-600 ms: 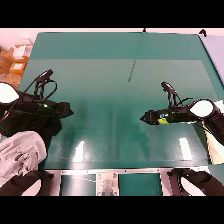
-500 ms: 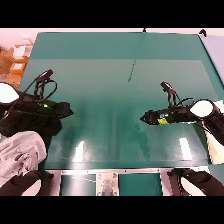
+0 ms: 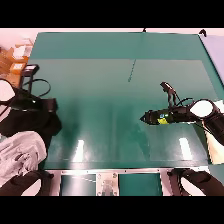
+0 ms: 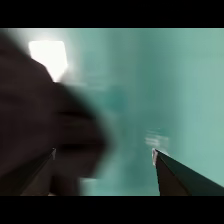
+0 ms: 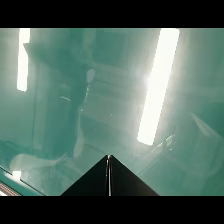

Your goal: Fold the shirts.

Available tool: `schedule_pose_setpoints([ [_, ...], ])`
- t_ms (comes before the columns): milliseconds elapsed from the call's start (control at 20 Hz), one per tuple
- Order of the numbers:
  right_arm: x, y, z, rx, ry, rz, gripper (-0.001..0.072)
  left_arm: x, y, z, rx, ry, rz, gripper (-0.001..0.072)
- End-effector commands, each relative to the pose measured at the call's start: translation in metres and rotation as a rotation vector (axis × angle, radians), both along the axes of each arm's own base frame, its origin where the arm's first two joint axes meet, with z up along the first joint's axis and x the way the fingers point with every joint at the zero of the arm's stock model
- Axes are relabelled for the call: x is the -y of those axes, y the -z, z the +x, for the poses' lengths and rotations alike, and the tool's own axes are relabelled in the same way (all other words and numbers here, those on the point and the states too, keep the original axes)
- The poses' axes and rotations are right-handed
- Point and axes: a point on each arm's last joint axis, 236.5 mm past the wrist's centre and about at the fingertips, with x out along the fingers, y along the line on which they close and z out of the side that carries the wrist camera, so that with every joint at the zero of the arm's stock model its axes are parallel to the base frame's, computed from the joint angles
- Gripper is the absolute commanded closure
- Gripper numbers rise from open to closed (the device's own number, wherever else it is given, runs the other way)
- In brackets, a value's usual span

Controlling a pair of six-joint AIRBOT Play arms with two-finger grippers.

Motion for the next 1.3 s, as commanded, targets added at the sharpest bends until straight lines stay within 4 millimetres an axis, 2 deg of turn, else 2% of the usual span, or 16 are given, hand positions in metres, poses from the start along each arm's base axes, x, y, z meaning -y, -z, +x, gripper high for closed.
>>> schedule_pose_setpoints([
  [0,0.000,0.000,0.000,0.000,-0.001,0.000,0.0692,-0.085,0.021,0.003,-0.068,-0.120,0.214,-0.0013],
  [100,0.000,0.000,0.000,0.000,-0.001,0.000,0.0692,-0.114,0.058,-0.008,-0.186,-0.152,0.217,-0.0013],
  [200,0.000,0.000,0.000,0.000,-0.001,0.000,0.0692,-0.133,0.093,-0.013,-0.277,-0.139,0.215,-0.0013],
  [350,0.000,0.000,0.000,0.000,-0.001,0.000,0.0692,-0.149,0.132,-0.010,-0.338,-0.128,0.207,-0.0013],
  [500,0.000,0.000,0.000,0.000,-0.001,0.000,0.0692,-0.154,0.160,-0.002,-0.354,-0.112,0.211,-0.0008],
  [550,0.000,0.000,0.000,0.000,-0.001,0.000,0.0692,-0.154,0.166,-0.002,-0.361,-0.108,0.209,0.0166],
  [600,0.000,0.000,0.000,0.000,-0.001,0.000,0.0692,-0.153,0.167,-0.002,-0.366,-0.103,0.206,0.0513],
  [650,0.000,0.000,0.000,0.000,-0.001,0.000,0.0692,-0.153,0.166,0.000,-0.361,-0.090,0.204,0.0670],
  [700,0.000,0.000,0.000,0.000,-0.001,0.000,0.0692,-0.152,0.160,0.002,-0.363,-0.092,0.198,0.0671],
  [800,0.000,0.000,0.000,0.000,-0.001,0.000,0.0692,-0.155,0.136,0.012,-0.364,-0.111,0.195,0.0671],
  [850,0.000,0.000,0.000,0.000,-0.001,0.000,0.0692,-0.153,0.118,0.022,-0.354,-0.115,0.179,0.0671],
  [900,0.000,0.000,0.000,0.000,-0.001,0.000,0.0692,-0.147,0.097,0.035,-0.321,-0.117,0.145,0.0671],
  [1000,0.000,0.000,0.000,0.000,-0.001,0.000,0.0692,-0.126,0.036,0.077,-0.148,-0.103,0.089,0.0672],
  [1100,0.000,-0.001,0.003,0.010,0.007,0.001,0.0692,-0.081,-0.042,0.117,0.073,-0.038,0.021,0.0671],
  [1200,0.000,-0.001,0.005,0.017,0.012,0.002,0.0692,-0.009,-0.113,0.135,0.249,0.084,-0.095,0.0671],
  [1250,0.001,-0.001,0.005,0.018,0.012,0.001,0.0692,0.028,-0.136,0.137,0.298,0.152,-0.156,0.0672],
])
